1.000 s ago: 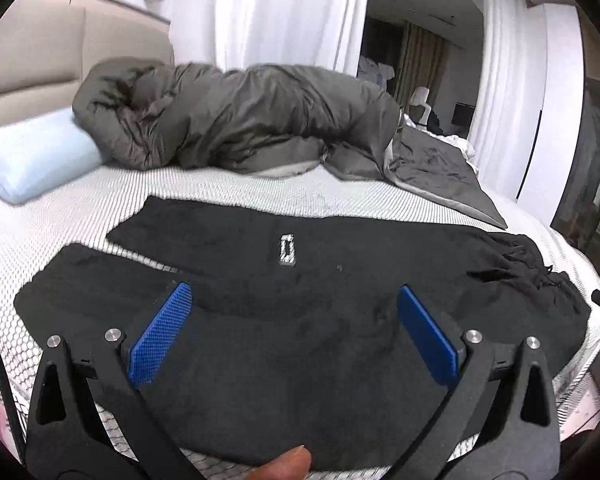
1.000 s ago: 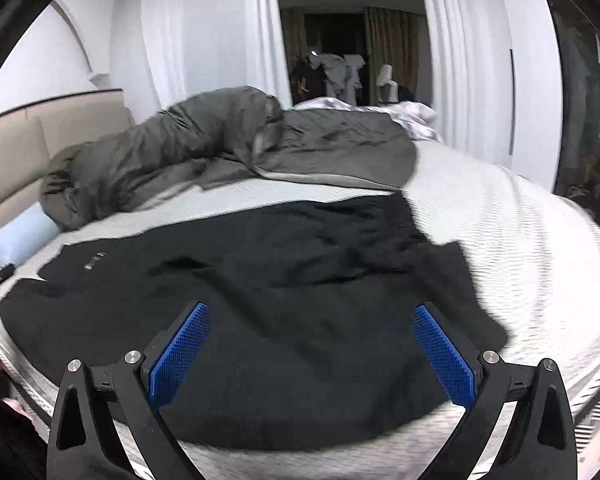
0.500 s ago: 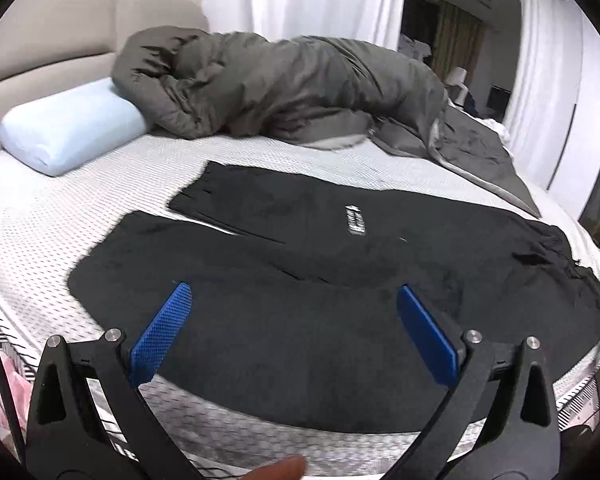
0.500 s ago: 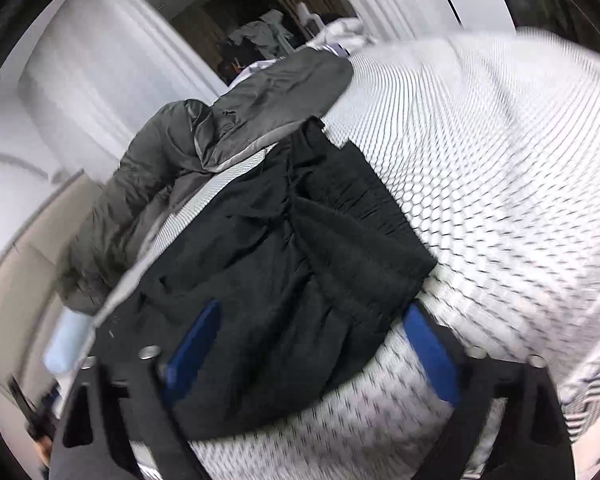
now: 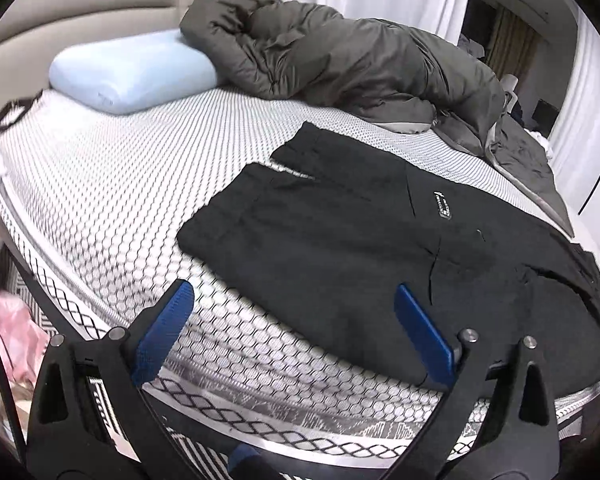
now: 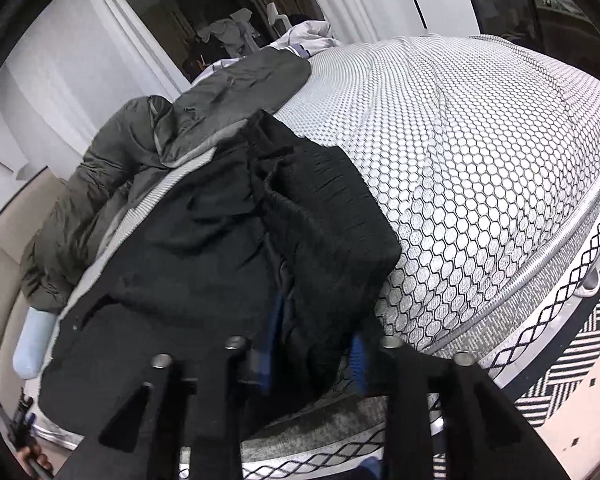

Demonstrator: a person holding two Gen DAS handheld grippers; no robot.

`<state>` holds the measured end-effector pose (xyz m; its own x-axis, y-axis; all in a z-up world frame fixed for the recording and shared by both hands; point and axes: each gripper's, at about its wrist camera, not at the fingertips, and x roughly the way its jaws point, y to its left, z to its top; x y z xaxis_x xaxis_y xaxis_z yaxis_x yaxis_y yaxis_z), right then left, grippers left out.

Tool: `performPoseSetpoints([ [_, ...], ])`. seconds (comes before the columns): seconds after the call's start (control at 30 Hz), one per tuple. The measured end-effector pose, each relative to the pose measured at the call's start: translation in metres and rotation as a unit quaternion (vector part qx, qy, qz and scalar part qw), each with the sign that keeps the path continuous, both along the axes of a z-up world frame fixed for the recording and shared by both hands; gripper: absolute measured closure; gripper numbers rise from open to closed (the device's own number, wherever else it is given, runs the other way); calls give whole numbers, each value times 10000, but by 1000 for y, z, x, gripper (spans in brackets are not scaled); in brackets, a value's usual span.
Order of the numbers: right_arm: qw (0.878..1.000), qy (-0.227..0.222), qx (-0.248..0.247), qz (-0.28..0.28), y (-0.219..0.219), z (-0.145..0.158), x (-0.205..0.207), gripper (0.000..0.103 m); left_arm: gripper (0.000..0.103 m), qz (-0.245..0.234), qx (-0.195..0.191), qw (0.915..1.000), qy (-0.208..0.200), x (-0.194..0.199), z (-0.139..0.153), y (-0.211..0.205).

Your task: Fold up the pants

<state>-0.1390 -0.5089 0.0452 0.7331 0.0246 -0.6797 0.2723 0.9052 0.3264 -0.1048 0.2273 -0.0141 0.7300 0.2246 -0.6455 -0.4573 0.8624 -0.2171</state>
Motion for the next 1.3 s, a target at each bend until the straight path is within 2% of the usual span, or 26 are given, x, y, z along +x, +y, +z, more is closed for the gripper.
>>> performPoseSetpoints([
  [0.07,9998,-204,26,13,-4,6,-12,52,12,6,-163,9999,0,-2,-6,6],
  [0.13,9998,-216,15,40,-8,8,-20,52,31,-43,-449,9990,-11,0,-12,12],
  [0.17,9997,-215,45,56,-9,7,-24,52,34,-117,-690,9975,-35,3,-17,17],
  [0.23,9997,-200,109,88,-10,5,-27,52,44,-162,-916,9957,-13,16,-24,19],
  [0.3,9997,-172,144,101,-13,3,-29,52,52,-110,-948,9954,12,28,-28,22],
  [0.33,9996,-160,195,119,-13,1,-29,52,63,-70,-974,9952,25,32,-30,25],
  [0.4,9995,-104,266,136,-9,-3,-16,52,76,69,-1057,9944,67,44,-34,31],
  [0.43,9995,-48,283,137,-9,-5,-13,52,87,127,-1116,9937,55,48,-35,33],
  [0.5,9993,-32,351,105,-8,-7,-10,52,97,213,-1162,9930,-44,48,-36,36],
  [0.63,9984,-87,555,52,-10,-7,-12,54,100,319,-1125,9929,-218,39,-30,41],
  [0.77,9973,-165,716,62,-10,-8,-14,56,100,375,-1178,9922,-186,34,-30,42],
  [0.83,9968,-160,784,-10,-9,-10,-7,69,101,399,-1033,9937,-145,37,-30,38],
  [0.87,9969,-161,772,-65,-9,-11,-4,83,101,392,-975,9944,-135,37,-29,36],
  [0.9,9968,-130,788,-74,-7,-12,-3,86,101,383,-933,9948,-152,34,-27,35],
  [1.0,9978,-233,620,45,-4,-4,-18,87,102,308,-824,9959,-226,16,-23,32],
  [1.13,9977,-166,644,107,-12,-3,-38,87,102,285,-817,9959,-279,-6,-22,34],
  [1.23,9987,27,483,126,-8,-5,-33,82,102,306,-862,9956,-211,-8,-26,37],
  [1.27,9991,23,399,117,-5,-3,-33,77,102,315,-879,9954,-195,-8,-27,37],
  [1.3,9993,-32,343,126,-3,-1,-34,77,102,311,-890,9953,-201,-7,-28,39],
])
